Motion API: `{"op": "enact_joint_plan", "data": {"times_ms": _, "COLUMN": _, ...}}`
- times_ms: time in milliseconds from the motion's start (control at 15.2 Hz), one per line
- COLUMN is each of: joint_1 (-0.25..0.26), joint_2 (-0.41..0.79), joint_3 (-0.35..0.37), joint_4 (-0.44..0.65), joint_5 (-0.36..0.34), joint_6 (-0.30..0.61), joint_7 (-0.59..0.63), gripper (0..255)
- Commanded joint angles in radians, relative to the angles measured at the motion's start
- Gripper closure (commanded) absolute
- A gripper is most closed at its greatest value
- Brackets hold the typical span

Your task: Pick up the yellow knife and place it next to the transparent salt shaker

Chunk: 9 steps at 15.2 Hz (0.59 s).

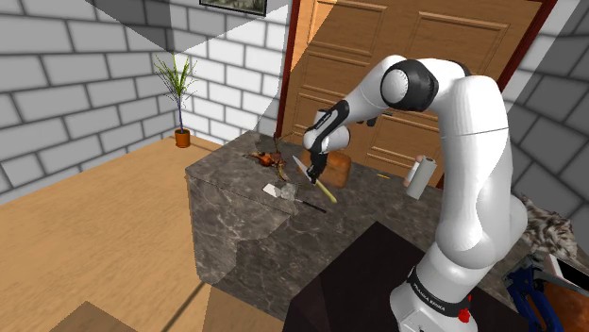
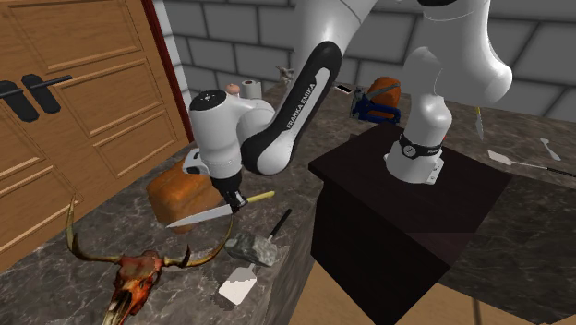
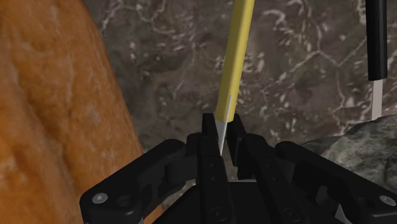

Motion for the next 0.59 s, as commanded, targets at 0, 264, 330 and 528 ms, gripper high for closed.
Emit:
{"op": "enact_joint_plan", "data": {"times_ms": 0, "joint_1": 0.004, "joint_2": -0.023, "joint_3": -0.004, "joint_4": -0.005, "joint_5": -0.004, "joint_6": -0.019, "joint_7": 0.002, "gripper": 255}}
{"op": "enact_joint_plan", "data": {"times_ms": 264, "joint_1": 0.009, "joint_2": -0.066, "joint_3": -0.01, "joint_4": -0.009, "joint_5": -0.011, "joint_6": -0.057, "joint_7": 0.004, "gripper": 255}}
{"op": "enact_joint_plan", "data": {"times_ms": 330, "joint_1": 0.01, "joint_2": -0.076, "joint_3": -0.011, "joint_4": -0.01, "joint_5": -0.013, "joint_6": -0.067, "joint_7": 0.005, "gripper": 255}}
{"op": "enact_joint_plan", "data": {"times_ms": 528, "joint_1": 0.014, "joint_2": -0.106, "joint_3": -0.016, "joint_4": -0.01, "joint_5": -0.019, "joint_6": -0.097, "joint_7": 0.007, "gripper": 255}}
